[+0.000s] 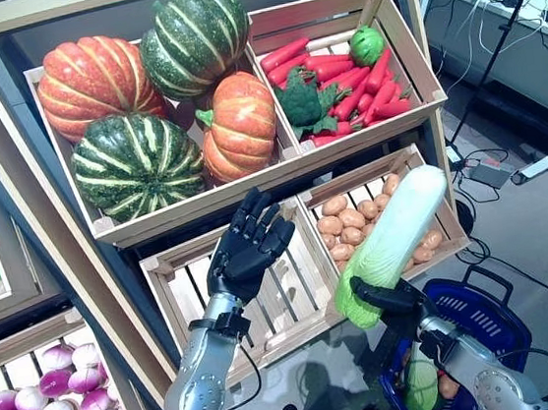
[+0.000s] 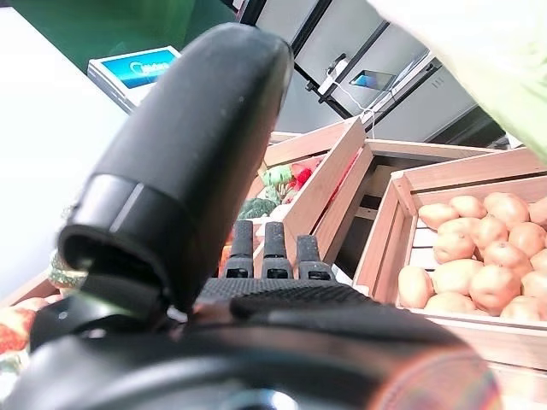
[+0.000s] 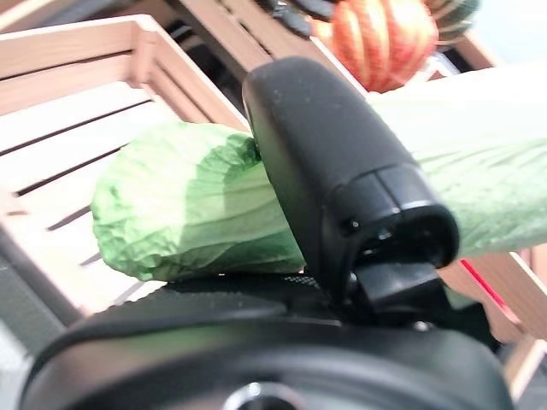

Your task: Put vegetables into the basket

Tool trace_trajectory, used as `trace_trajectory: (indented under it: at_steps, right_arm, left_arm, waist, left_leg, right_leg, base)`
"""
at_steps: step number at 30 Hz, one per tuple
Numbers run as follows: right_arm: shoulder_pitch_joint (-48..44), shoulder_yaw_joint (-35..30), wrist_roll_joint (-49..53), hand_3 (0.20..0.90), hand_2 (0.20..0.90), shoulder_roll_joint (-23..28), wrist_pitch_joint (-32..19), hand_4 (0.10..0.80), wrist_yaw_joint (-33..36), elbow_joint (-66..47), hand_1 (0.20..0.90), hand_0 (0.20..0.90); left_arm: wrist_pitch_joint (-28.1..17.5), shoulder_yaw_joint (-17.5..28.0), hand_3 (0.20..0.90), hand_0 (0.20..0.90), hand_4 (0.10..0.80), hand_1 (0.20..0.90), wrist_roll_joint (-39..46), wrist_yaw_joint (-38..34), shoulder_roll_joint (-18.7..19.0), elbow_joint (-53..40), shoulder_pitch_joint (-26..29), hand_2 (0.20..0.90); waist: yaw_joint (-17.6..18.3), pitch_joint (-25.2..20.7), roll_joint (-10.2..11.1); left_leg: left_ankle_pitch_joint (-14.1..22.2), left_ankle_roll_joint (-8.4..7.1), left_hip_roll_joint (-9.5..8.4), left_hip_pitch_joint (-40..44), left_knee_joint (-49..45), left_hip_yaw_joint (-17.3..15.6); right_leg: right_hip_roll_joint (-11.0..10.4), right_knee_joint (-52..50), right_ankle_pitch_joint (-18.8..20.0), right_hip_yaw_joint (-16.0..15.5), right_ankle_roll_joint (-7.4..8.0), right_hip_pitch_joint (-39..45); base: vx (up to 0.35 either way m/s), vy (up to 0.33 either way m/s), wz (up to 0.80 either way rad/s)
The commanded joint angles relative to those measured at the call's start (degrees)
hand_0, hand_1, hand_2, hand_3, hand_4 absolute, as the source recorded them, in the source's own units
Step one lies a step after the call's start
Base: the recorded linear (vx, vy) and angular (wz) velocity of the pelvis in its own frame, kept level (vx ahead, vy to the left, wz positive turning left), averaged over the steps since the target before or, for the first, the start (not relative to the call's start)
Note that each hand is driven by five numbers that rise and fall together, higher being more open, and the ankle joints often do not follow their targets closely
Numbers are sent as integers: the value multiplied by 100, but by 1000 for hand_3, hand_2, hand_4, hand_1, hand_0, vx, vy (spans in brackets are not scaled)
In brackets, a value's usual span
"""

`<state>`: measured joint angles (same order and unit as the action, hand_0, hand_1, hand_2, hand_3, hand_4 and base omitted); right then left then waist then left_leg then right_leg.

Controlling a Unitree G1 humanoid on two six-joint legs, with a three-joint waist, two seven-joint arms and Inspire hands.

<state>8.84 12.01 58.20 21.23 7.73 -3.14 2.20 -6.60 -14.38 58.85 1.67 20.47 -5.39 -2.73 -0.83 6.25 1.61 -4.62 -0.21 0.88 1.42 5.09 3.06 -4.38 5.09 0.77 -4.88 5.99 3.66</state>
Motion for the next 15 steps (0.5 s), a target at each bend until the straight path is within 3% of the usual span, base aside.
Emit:
trace_trajectory:
  at_steps: [1, 6, 11, 15]
  right_arm:
    - [-515, -656, 611, 300, 300, -318, -1382, 400, 660, -358, 300, 300]
    - [-458, -936, 658, 300, 300, -580, -1949, 400, 1448, -352, 300, 300]
    - [-484, -1266, 622, 300, 300, -875, -2722, 400, 2657, -1, 300, 300]
    - [-483, -1420, 436, 300, 300, -1032, -2962, 400, 3263, 180, 300, 300]
  left_arm:
    - [-348, 348, 900, 900, 800, 900, 156, 80, -85, -178, 457, 900]
    - [-358, 368, 900, 900, 800, 900, 149, -43, -95, -231, 425, 900]
    - [-337, 393, 900, 900, 800, 900, 158, -165, -79, -183, 429, 900]
    - [-382, 399, 900, 900, 800, 900, 137, -323, -71, -187, 412, 900]
  waist:
    - [46, -162, 205]
    - [90, -130, 180]
    - [104, -118, 171]
    - [101, -116, 170]
  left_leg:
    - [428, -17, -6, 197, -87, 35]
    - [428, -4, 8, 187, -90, 0]
    - [426, 8, 17, 185, -68, -17]
    - [373, 8, 16, 127, -65, 0]
  right_leg:
    - [-276, -64, 371, 120, 64, -39]
    - [-261, -80, 375, 142, 55, -78]
    - [-235, -65, 382, 153, 41, -86]
    - [-228, -71, 424, 156, 28, -140]
  base:
    - [0, 0, 0]
    - [-7, -2, -2]
    - [-3, -17, -6]
    - [-4, -34, -4]
